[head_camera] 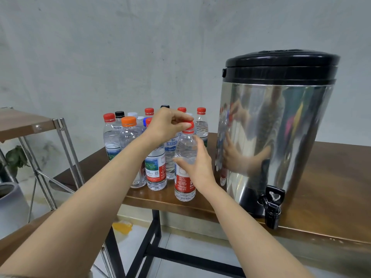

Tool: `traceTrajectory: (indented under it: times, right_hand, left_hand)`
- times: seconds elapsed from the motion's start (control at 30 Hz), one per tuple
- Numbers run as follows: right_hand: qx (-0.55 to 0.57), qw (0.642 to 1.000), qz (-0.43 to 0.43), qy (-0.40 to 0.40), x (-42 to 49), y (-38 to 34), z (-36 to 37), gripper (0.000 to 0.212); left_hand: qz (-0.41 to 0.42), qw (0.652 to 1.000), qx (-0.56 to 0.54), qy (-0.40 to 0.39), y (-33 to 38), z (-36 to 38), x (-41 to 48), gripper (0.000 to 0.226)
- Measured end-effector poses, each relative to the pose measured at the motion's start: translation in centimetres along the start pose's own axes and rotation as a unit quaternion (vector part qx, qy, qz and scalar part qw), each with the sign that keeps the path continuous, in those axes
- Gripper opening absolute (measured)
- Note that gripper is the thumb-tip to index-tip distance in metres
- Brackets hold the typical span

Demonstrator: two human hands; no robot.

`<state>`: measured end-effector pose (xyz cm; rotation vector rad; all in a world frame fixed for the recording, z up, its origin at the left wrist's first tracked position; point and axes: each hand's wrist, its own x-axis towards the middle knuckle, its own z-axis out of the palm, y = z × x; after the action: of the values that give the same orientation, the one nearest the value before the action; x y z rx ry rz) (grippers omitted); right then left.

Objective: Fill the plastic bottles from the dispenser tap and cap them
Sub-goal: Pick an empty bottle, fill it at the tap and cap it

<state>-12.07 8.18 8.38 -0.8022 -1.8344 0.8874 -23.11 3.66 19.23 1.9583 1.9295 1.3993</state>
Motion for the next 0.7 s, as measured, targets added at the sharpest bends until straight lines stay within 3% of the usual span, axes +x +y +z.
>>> traceTrajectory:
  times: [0.2,0.47,0.7]
  right_hand:
    - [0.002,1.0,-0.002,-0.002,-0.1,-0.1,-0.3,0.088]
    - [-0.007,1.0,-0.002,-0.005,0.0,-0.1,-0.1,0.086]
    - [-0.007,1.0,0.001,-0.007,-0.1,-0.3,-0.2,0.087]
  left_hand:
    - [0.001,0.999,0.034,-0.031,0.4,0.1,0.1,0.027]
    - [-0.026,0.997,-0.063,0.019,-0.5,1.1,-0.2,0.02]
    - [-0.093,0.986,-0.138,-0.009,-0.6,1.3,-0.3,0.022]
